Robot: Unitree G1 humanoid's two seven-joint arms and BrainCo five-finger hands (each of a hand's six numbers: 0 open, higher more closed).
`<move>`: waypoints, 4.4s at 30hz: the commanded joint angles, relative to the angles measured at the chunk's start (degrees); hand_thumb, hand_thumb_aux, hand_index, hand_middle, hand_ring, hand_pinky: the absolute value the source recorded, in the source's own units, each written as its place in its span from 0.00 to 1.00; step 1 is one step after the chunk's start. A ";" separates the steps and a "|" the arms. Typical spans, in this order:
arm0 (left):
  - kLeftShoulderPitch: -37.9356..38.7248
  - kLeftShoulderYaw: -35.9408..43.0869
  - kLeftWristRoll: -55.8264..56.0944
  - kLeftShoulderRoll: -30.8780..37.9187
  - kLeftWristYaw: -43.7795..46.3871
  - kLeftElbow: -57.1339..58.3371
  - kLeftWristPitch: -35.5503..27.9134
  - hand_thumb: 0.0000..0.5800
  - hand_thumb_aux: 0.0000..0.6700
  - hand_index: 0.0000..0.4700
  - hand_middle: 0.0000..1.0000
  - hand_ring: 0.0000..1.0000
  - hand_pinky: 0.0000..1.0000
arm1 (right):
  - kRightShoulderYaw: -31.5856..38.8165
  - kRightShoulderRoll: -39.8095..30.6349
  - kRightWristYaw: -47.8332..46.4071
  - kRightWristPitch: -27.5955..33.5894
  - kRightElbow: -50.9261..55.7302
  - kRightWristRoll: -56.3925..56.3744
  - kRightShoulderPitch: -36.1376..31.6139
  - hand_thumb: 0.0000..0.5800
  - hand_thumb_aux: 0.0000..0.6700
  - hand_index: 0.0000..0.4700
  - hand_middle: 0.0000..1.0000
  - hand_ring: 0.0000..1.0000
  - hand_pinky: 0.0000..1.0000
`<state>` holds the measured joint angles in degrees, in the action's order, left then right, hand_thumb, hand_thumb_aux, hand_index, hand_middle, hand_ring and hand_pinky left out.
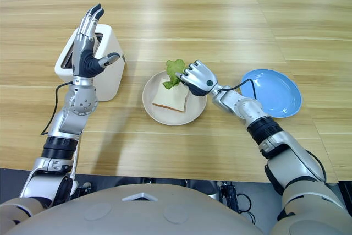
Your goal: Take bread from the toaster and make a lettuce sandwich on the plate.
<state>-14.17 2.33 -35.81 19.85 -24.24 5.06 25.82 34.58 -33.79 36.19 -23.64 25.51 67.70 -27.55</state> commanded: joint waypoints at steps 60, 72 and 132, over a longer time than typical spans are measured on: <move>2.14 -10.89 7.72 7.58 7.03 -9.28 -2.74 0.00 0.00 0.00 0.00 0.00 0.00 | -6.19 -5.65 -0.65 -2.27 -6.26 -9.95 6.24 0.00 0.00 0.00 0.00 0.00 0.00; 12.08 -18.57 15.39 24.37 26.62 5.17 -12.20 0.00 0.00 0.00 0.00 0.00 0.00 | -28.97 -12.63 7.42 -4.19 -7.66 -23.70 21.27 0.00 0.00 0.00 0.00 0.00 0.00; -7.50 1.91 7.90 14.56 24.50 20.53 -18.61 1.00 1.00 0.98 0.00 0.00 0.00 | -30.98 -7.21 8.97 -1.97 -9.28 -17.81 25.39 0.00 0.00 0.00 0.00 0.00 0.00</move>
<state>-21.68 4.37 -29.80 35.49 -1.14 23.16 7.81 2.76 -41.17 45.14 -25.48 15.74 49.43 -2.24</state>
